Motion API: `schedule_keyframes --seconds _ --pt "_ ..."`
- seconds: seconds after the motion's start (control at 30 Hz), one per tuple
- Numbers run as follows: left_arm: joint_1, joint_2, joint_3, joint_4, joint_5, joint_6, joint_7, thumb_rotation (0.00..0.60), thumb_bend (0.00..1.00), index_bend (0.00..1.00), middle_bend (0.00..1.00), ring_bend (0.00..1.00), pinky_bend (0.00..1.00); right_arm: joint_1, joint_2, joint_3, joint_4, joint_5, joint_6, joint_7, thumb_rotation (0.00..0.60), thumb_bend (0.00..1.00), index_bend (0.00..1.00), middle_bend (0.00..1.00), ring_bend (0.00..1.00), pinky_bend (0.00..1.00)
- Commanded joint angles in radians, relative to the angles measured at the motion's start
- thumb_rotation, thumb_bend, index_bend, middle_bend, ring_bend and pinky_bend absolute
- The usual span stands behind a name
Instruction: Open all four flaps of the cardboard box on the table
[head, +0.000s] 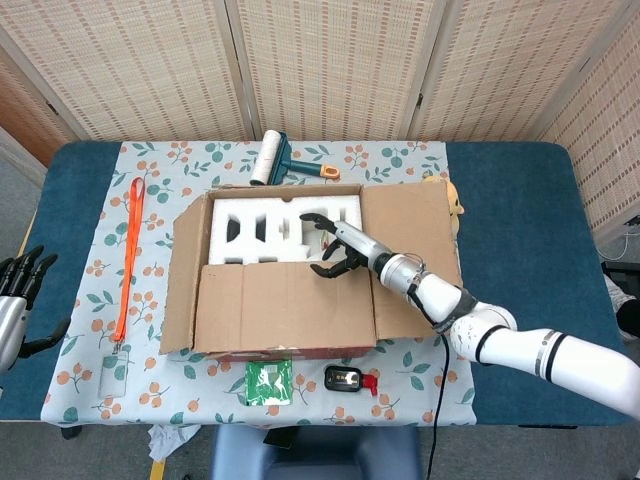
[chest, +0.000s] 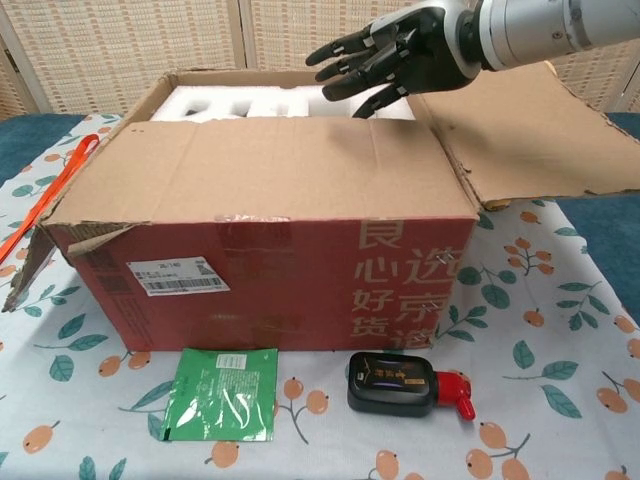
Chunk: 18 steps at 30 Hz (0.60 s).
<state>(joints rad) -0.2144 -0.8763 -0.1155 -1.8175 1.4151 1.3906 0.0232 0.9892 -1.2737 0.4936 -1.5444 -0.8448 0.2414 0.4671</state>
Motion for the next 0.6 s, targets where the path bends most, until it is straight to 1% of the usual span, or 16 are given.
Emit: schedule_keyframes --seconds 0.03,0.17,0.43,0.6 --pt "0.0 -0.002 0.001 -0.01 0.0 0.003 0.016 0.6 0.38 0.0 0.0 0.0 0.0 -0.013 0.017 0.011 -0.028 -0.009 0.004 0.014 0.6 0.46 0.0 0.0 0.0 0.49" --pt "0.0 -0.005 -0.001 -0.017 -0.007 0.002 0.031 0.6 0.38 0.0 0.0 0.0 0.0 -0.031 0.041 0.02 -0.063 -0.027 0.018 0.023 0.6 0.46 0.0 0.0 0.0 0.49" --pt "-0.003 -0.009 -0.001 -0.031 -0.012 0.0 0.061 0.6 0.38 0.0 0.0 0.0 0.0 -0.052 0.07 0.019 -0.103 -0.047 0.023 0.042 0.6 0.46 0.0 0.0 0.0 0.49" --pt "-0.003 -0.01 -0.001 -0.044 -0.016 0.003 0.079 0.6 0.38 0.0 0.0 0.0 0.0 -0.076 0.092 0.045 -0.142 -0.07 0.025 0.067 0.6 0.46 0.0 0.0 0.0 0.49"
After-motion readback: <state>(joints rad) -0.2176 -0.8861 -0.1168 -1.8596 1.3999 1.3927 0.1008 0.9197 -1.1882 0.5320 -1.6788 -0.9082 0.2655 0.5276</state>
